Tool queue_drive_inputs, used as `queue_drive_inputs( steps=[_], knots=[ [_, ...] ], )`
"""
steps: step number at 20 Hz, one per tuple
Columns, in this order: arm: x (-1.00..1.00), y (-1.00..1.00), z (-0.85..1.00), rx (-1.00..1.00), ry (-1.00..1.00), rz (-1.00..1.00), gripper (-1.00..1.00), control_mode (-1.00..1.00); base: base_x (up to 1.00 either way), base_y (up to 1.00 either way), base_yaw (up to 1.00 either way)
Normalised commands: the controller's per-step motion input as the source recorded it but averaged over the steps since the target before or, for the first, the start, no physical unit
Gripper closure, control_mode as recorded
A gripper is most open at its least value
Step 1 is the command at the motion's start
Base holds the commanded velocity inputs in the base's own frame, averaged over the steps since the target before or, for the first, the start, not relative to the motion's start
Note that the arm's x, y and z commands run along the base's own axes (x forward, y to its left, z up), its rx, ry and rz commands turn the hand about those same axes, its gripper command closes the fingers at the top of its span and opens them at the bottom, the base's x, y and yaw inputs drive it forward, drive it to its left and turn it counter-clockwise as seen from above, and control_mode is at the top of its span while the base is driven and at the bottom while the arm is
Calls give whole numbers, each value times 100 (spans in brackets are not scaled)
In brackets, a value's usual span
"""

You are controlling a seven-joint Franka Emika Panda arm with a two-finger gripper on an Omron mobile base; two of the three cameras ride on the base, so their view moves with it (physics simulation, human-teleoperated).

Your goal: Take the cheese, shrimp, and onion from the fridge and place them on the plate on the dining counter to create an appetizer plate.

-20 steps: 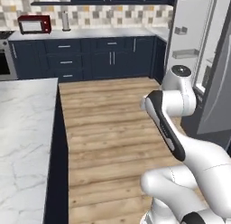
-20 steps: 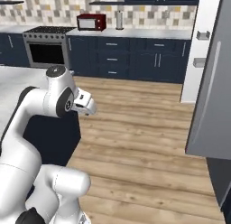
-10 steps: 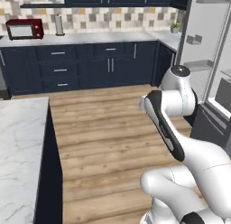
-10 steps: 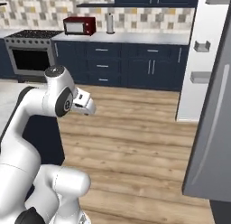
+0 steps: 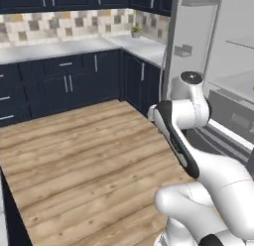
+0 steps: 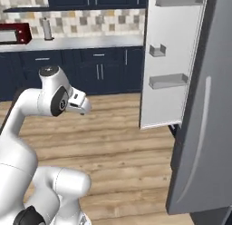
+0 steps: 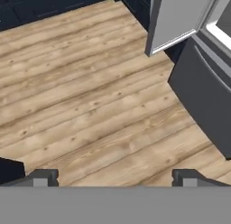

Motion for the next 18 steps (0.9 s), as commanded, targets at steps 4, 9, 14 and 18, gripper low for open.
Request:
queue_drive_inputs(
  steps=[4, 9, 14, 18],
  knots=[
    [0, 0, 0, 0, 0, 0, -100, 100, 66, 0, -59],
    [0, 0, 0, 0, 0, 0, -100, 100, 50, 0, -63],
    [0, 0, 0, 0, 0, 0, -100, 100, 45, 0, -66],
    [0, 0, 0, 0, 0, 0, -100, 100, 54, 21, -62]
  ],
)
